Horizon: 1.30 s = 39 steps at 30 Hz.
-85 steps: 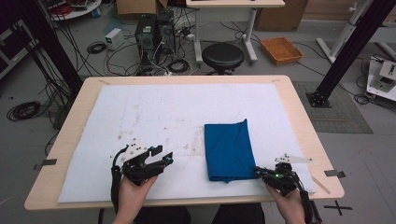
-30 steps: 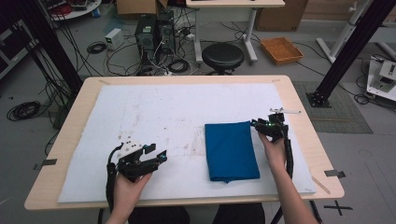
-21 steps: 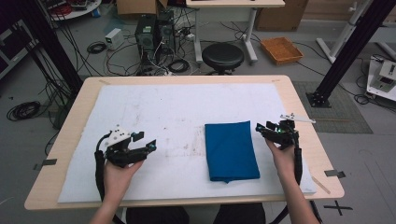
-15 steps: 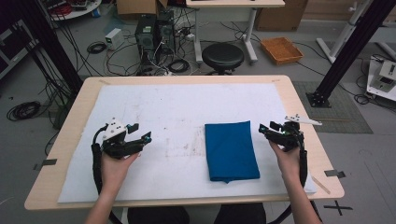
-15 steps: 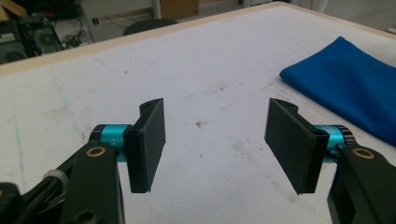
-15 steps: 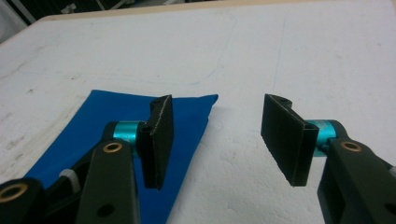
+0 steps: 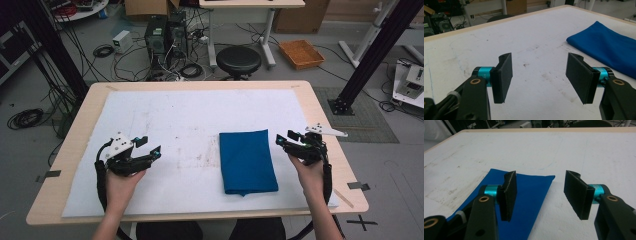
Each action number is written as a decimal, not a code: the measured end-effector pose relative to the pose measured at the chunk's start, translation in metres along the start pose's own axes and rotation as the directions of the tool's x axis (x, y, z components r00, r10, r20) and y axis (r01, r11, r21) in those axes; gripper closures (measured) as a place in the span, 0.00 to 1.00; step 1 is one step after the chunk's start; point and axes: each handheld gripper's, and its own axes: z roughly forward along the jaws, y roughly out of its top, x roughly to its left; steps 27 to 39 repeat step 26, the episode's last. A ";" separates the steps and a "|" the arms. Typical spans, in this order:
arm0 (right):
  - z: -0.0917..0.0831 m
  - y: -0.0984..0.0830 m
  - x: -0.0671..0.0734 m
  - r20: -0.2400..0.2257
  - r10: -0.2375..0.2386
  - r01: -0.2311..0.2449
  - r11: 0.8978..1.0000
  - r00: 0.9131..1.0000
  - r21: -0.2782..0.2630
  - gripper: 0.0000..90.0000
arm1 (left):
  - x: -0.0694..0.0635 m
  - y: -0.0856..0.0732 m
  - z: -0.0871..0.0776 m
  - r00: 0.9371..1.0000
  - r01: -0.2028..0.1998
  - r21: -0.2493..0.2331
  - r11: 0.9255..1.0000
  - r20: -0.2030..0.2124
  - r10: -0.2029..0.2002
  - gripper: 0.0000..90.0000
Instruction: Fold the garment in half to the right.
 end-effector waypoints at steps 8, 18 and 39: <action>0.002 -0.001 -0.005 -0.012 0.010 -0.010 1.000 1.000 0.010 0.49 | 0.002 -0.002 0.001 1.000 0.006 0.000 1.000 -0.001 -0.006 0.42; 0.001 -0.001 -0.008 -0.023 0.012 -0.011 1.000 1.000 0.015 0.49 | 0.001 -0.002 0.000 1.000 0.004 -0.001 1.000 0.001 -0.004 0.42; 0.002 -0.002 -0.010 -0.022 0.021 -0.021 1.000 1.000 0.019 0.48 | 0.002 -0.001 0.000 1.000 0.001 -0.002 1.000 -0.001 -0.001 0.42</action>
